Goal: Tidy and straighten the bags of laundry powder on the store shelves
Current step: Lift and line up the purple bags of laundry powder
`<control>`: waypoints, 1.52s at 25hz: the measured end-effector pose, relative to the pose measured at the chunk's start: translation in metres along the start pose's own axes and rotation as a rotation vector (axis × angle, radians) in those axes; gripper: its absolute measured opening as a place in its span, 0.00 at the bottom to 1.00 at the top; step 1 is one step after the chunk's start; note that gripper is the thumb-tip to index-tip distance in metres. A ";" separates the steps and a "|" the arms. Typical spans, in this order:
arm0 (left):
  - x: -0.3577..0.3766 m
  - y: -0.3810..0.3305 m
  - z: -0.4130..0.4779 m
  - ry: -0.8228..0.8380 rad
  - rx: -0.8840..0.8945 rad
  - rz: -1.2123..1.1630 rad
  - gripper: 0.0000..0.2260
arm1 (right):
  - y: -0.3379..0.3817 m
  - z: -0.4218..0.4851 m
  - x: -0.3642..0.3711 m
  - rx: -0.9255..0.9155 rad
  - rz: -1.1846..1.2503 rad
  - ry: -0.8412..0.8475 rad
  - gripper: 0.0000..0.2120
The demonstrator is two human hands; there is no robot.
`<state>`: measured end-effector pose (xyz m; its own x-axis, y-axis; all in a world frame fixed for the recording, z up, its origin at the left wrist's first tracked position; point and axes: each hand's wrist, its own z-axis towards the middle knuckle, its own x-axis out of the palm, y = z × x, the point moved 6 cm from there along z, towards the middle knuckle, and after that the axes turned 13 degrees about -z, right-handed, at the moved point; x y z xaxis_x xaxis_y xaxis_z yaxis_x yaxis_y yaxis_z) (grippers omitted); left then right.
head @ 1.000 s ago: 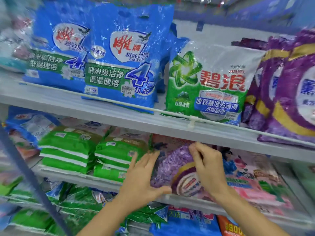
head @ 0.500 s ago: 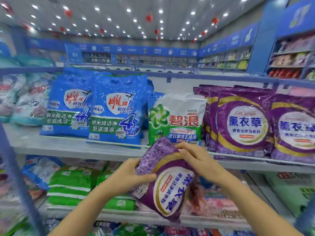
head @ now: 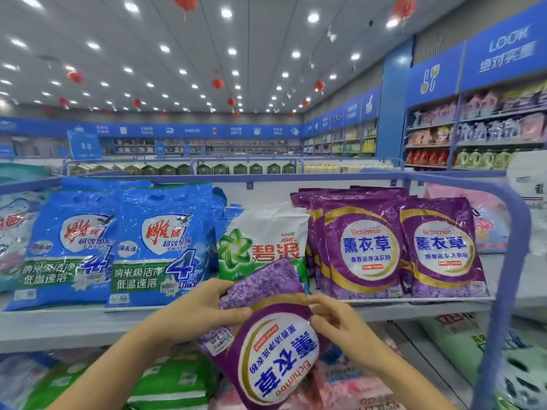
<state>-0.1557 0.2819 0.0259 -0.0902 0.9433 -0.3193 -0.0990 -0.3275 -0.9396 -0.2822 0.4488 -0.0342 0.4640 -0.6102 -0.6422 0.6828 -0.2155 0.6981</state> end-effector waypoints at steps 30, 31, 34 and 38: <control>0.025 0.082 0.030 -0.347 0.062 -1.189 0.27 | 0.072 0.037 -0.120 -0.033 -0.191 -0.231 0.20; 0.026 0.087 0.033 -0.362 0.051 -1.191 0.26 | 0.079 0.041 -0.129 -0.034 -0.270 -0.189 0.21; 0.044 0.087 0.038 -0.359 -0.004 -1.167 0.13 | 0.098 0.047 -0.150 -0.033 -0.504 -0.098 0.20; 0.075 0.089 0.041 -0.238 -0.116 -1.144 0.29 | 0.128 0.054 -0.160 -0.111 -0.945 -0.038 0.16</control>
<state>-0.2122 0.3213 -0.0765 -0.1918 0.6473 0.7377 -0.1528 0.7228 -0.6740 -0.2992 0.4782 0.1753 -0.3251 -0.2450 -0.9134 0.8163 -0.5603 -0.1403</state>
